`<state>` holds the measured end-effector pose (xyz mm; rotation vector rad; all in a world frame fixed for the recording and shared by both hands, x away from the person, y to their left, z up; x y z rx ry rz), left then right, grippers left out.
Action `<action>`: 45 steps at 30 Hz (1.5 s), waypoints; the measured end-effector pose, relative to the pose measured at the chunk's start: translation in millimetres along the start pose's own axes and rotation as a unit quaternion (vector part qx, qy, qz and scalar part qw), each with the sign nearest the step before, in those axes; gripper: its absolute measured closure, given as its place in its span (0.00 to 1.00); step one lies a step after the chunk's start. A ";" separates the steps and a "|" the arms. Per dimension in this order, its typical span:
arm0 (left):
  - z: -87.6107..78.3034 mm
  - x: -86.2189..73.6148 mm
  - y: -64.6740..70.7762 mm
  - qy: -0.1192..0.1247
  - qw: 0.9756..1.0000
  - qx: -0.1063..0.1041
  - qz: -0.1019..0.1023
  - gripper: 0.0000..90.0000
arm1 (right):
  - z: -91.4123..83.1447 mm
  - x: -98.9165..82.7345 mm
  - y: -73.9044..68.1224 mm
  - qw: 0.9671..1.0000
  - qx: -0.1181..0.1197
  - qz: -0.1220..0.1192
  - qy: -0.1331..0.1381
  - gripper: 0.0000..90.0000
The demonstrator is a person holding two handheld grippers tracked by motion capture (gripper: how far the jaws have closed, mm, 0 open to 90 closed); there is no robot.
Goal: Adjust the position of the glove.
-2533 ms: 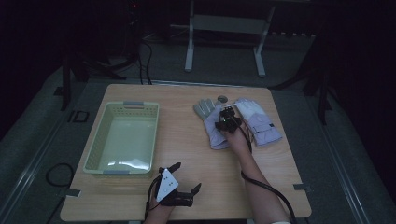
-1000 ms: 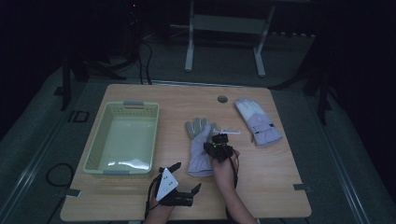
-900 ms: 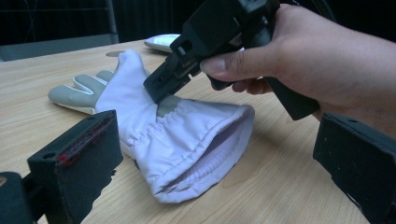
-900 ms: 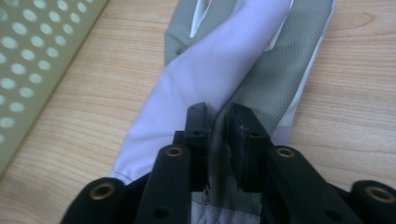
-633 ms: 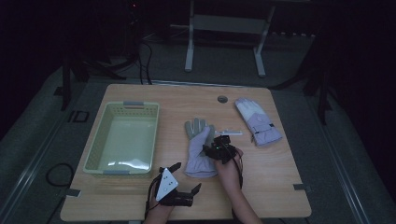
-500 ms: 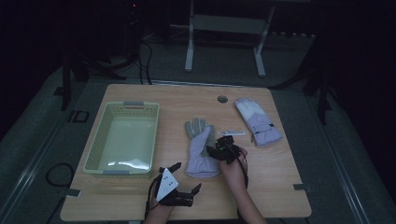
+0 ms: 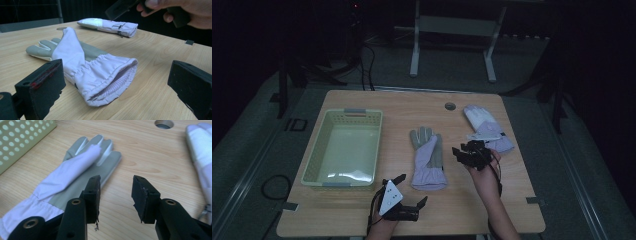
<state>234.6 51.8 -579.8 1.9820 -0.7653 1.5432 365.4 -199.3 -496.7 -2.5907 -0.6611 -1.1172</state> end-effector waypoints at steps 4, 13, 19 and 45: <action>-0.1 0.0 -0.5 0.001 1.000 0.000 -0.002 0.01 | -10.6 4.6 20.7 1.000 0.004 0.011 0.010 0.67; -0.7 -0.2 -0.7 0.004 1.000 0.000 -0.003 0.01 | -28.3 16.1 64.1 1.000 -0.009 0.017 0.014 0.55; -0.6 -0.2 -0.8 0.003 1.000 0.000 -0.003 0.01 | -34.8 19.9 95.9 0.999 -0.015 0.025 0.031 0.51; -2.6 -0.7 -3.3 0.009 1.000 0.006 -0.019 0.01 | 2.3 14.7 164.1 0.998 -0.058 0.005 -0.021 0.59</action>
Point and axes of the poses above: each handheld gripper's, and its own axes: z roughly forward along the jaws, x roughly out of its top, y roughly to its right, the point moved 2 cm from there along z, roughly forward along the jaws, and after that the axes turned 1 degree about -y, right-handed, at the moved point
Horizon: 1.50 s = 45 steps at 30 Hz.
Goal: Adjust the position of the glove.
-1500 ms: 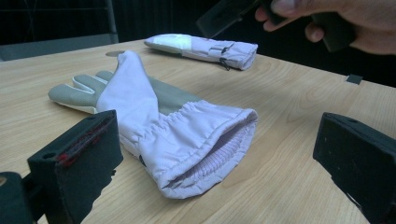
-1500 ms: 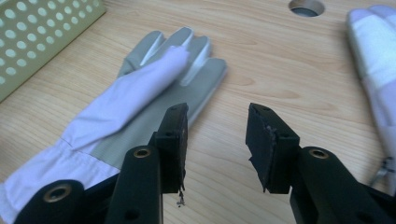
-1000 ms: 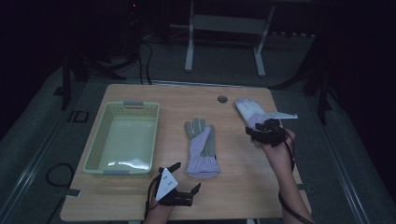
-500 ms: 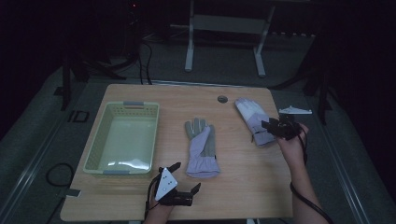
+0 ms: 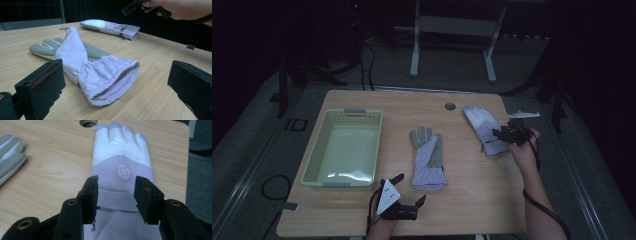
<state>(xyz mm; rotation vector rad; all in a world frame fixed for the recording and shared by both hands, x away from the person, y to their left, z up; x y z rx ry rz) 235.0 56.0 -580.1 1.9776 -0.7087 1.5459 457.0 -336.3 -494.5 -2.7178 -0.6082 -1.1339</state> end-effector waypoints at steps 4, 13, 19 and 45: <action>0.7 0.1 -0.5 -0.001 1.000 0.003 -0.005 0.01 | 10.6 -0.9 -1.2 0.999 -0.025 -0.022 -0.030 0.59; -0.4 -0.3 2.2 0.004 1.000 0.019 0.010 0.01 | 24.1 4.4 7.6 0.996 -0.074 -0.030 -0.047 0.61; -0.9 -0.4 1.2 0.005 1.000 0.016 0.005 0.01 | 37.0 10.6 8.5 0.998 -0.040 -0.018 -0.038 0.58; -1.5 -0.4 -0.7 0.006 1.000 0.017 -0.005 0.01 | 69.1 5.2 19.5 0.994 0.030 0.074 -0.081 0.84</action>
Point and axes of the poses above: each handheld gripper's, and its own axes: z roughly forward along the jaws, x roughly out of its top, y roughly to its right, the point moved 2 cm from there along z, roughly forward along the jaws, and after that the axes turned 1 degree about -y, right-handed, at the moved point
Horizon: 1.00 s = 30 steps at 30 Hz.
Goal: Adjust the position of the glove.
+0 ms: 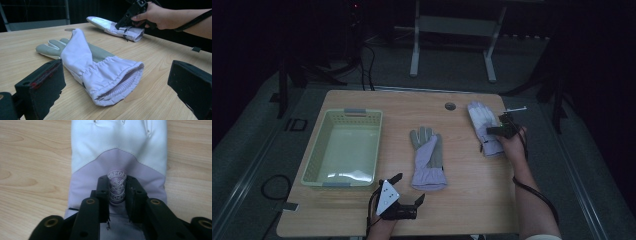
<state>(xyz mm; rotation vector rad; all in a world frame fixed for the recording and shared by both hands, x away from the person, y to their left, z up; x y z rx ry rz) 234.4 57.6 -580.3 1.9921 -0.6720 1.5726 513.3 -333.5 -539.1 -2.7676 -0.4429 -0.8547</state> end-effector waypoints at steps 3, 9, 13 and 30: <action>0.3 0.1 0.1 0.000 1.000 0.000 0.001 0.01 | -10.7 0.3 -7.9 1.000 -0.017 -0.003 0.009 0.84; 1.7 0.5 -0.1 -0.005 1.000 -0.003 0.004 0.01 | -42.6 -3.8 -20.6 0.999 -0.010 0.022 0.039 0.85; 2.4 0.7 -0.6 -0.007 1.000 -0.004 0.001 0.01 | -68.0 -8.4 -33.7 0.998 -0.009 0.019 0.062 0.86; 4.6 1.2 0.5 -0.015 0.999 -0.032 0.007 0.01 | -154.2 -71.5 -81.3 0.992 0.003 0.040 0.116 0.86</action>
Point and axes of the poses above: each handheld gripper's, and its own axes: z roughly forward along the jaws, x roughly out of its top, y roughly to its right, the point moved 2 cm from there along z, roughly forward along the jaws, and after that the axes turned 1 degree about -y, right-handed, at the moved point
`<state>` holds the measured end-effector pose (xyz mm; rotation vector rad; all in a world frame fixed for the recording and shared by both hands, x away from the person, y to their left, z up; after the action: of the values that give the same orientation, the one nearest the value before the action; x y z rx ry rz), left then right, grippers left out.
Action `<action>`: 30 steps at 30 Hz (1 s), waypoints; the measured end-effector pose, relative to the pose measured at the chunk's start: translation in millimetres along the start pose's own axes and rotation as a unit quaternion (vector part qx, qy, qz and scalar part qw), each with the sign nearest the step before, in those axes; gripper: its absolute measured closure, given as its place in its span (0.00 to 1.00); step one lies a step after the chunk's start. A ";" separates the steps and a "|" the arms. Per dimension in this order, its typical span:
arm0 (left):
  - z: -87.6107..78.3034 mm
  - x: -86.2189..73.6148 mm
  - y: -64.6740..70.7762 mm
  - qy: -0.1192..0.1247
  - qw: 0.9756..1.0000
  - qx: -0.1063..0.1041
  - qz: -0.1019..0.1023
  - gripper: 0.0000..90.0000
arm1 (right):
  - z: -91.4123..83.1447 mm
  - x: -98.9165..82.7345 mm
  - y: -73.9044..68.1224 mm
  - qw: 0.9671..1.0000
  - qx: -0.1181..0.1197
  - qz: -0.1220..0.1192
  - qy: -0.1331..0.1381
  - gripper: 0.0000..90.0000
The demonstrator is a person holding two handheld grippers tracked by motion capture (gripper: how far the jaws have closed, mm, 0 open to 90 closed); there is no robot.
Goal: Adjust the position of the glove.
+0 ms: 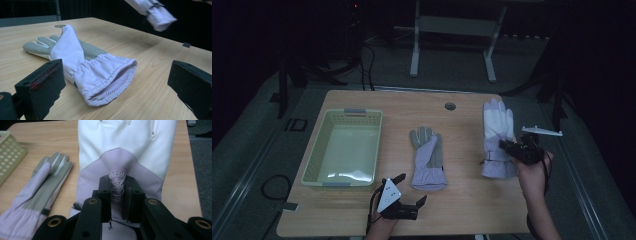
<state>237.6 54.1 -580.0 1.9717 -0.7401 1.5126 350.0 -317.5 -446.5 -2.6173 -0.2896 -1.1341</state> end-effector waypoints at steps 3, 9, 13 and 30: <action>-0.1 0.0 1.6 -0.002 1.000 0.001 0.009 0.01 | -7.3 -15.0 -8.3 1.000 0.001 0.000 -0.001 0.86; 0.7 -0.1 5.2 -0.006 1.000 -0.006 0.017 0.01 | -12.6 -38.8 -19.4 1.000 0.024 0.011 0.007 0.86; 0.2 -0.2 5.9 -0.003 1.000 -0.002 0.019 0.01 | -4.9 -49.4 -18.8 1.000 0.001 0.011 -0.002 0.86; -2.7 -0.9 3.8 0.006 1.000 0.009 0.015 0.01 | 72.7 -69.6 -5.5 0.996 -0.048 0.029 -0.065 0.82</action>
<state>232.9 53.4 -580.0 1.9710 -0.7566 1.5540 351.1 -293.8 -544.5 -2.7693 -0.1896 -0.9843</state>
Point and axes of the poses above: each handheld gripper's, and its own axes: z roughly forward along the jaws, x roughly out of its top, y roughly to its right, the point moved 2 cm from there along z, roughly forward along the jaws, and after that the axes turned 1 degree about -y, right-handed, at the moved point
